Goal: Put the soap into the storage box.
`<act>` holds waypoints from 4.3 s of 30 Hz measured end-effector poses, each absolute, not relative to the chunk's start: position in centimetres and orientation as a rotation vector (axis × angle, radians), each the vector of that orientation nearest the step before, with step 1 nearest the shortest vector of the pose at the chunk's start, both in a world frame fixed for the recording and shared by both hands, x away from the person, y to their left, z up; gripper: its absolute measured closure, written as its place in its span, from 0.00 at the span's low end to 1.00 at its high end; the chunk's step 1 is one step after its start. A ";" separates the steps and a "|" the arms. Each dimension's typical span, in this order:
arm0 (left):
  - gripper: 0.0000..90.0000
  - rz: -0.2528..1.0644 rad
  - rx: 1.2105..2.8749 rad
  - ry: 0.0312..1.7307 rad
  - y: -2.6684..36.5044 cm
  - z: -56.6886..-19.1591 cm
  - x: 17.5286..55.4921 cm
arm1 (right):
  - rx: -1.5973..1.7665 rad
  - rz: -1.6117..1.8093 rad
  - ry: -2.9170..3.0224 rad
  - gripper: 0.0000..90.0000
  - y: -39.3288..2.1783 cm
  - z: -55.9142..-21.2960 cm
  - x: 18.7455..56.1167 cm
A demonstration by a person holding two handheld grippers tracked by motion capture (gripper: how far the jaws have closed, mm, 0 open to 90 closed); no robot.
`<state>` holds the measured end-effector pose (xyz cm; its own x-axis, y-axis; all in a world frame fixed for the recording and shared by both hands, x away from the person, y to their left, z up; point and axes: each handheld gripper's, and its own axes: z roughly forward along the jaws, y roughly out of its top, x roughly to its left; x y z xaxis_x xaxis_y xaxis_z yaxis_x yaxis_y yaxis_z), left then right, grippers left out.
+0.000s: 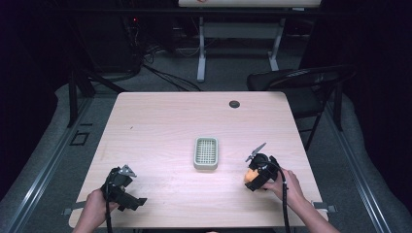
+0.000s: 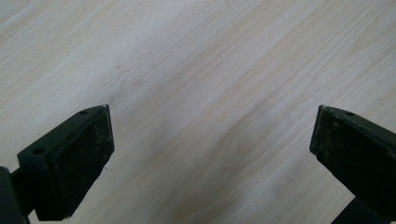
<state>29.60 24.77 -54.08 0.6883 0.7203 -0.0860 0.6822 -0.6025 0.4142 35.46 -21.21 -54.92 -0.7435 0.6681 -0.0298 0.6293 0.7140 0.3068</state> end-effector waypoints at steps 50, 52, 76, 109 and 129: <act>0.00 0.130 2.522 1.076 24.4 -54.2 29.8 | 1.031 0.458 2.728 0.28 -21.2 -53.2 34.6; 0.00 0.130 2.528 1.075 24.3 -54.2 29.8 | 1.024 0.449 2.731 0.28 -21.2 -53.0 34.6; 0.00 0.127 2.535 1.073 24.4 -54.3 29.8 | 0.968 0.502 2.743 0.28 -19.4 -51.8 35.1; 0.00 0.133 2.531 1.073 24.4 -54.3 29.8 | 0.914 0.522 2.764 0.28 -16.2 -51.0 37.3; 0.00 0.133 2.529 1.074 24.5 -54.2 29.8 | 0.882 0.572 2.748 0.28 -15.1 -49.9 38.2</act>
<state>29.76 24.46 -54.24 0.7023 0.7090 -0.0634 0.6723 -0.6314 0.3866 38.17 -15.05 -49.91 -0.8022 0.5930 -0.0699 0.5158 0.7471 0.4192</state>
